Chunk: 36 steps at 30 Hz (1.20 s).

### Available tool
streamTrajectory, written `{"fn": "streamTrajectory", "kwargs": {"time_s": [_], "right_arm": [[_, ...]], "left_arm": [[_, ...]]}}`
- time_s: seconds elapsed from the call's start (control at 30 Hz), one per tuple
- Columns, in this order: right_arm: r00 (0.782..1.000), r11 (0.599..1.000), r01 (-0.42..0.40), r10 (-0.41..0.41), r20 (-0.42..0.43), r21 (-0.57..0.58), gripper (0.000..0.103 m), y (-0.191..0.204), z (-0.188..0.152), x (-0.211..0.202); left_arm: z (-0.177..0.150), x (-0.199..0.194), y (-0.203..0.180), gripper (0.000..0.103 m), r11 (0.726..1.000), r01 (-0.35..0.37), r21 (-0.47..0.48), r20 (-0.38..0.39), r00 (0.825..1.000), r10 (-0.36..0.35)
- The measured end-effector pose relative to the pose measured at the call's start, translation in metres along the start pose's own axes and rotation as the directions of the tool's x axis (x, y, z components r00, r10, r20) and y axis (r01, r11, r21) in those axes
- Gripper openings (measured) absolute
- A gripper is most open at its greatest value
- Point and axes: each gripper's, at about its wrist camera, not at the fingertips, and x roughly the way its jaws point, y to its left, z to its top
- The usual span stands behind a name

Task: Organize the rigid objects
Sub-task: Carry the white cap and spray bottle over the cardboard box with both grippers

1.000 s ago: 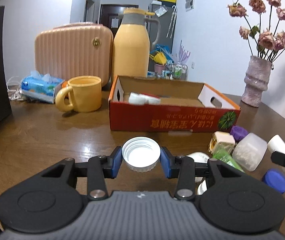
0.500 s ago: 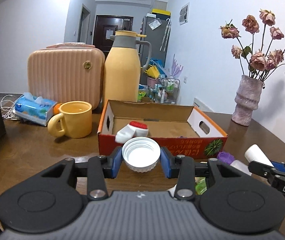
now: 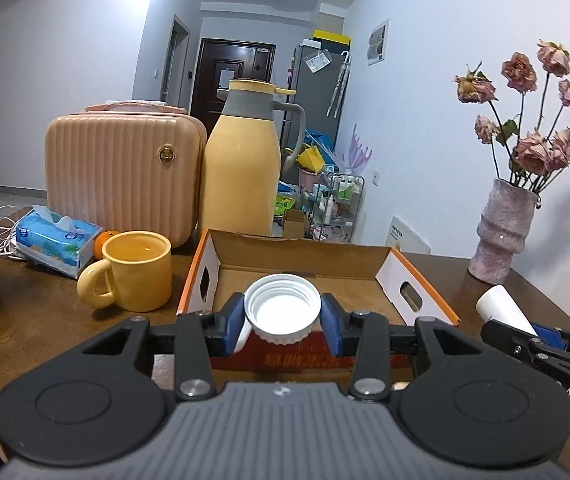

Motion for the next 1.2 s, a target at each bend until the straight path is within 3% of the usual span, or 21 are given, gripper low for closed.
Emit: {"fn": "streamTrajectory", "kwargs": {"time_s": [0.43, 0.9, 1.2], "right_arm": [[1.0, 1.0, 0.009, -0.009, -0.005, -0.004, 0.027, -0.017, 0.028, 0.054], [0.996, 0.998, -0.027, 0.023, -0.087, -0.049, 0.027, -0.019, 0.039, 0.127], [0.968, 0.991, -0.088, 0.062, -0.242, -0.097, 0.027, -0.012, 0.03, 0.196]], "left_arm": [[0.018, 0.049, -0.012, 0.041, 0.999, -0.032, 0.003, 0.012, 0.999, 0.032], [0.033, 0.109, -0.021, 0.041, 0.998, -0.064, 0.017, 0.003, 0.998, 0.064], [0.032, 0.168, -0.016, 0.041, 0.993, -0.117, 0.025, -0.132, 0.984, 0.119]]}}
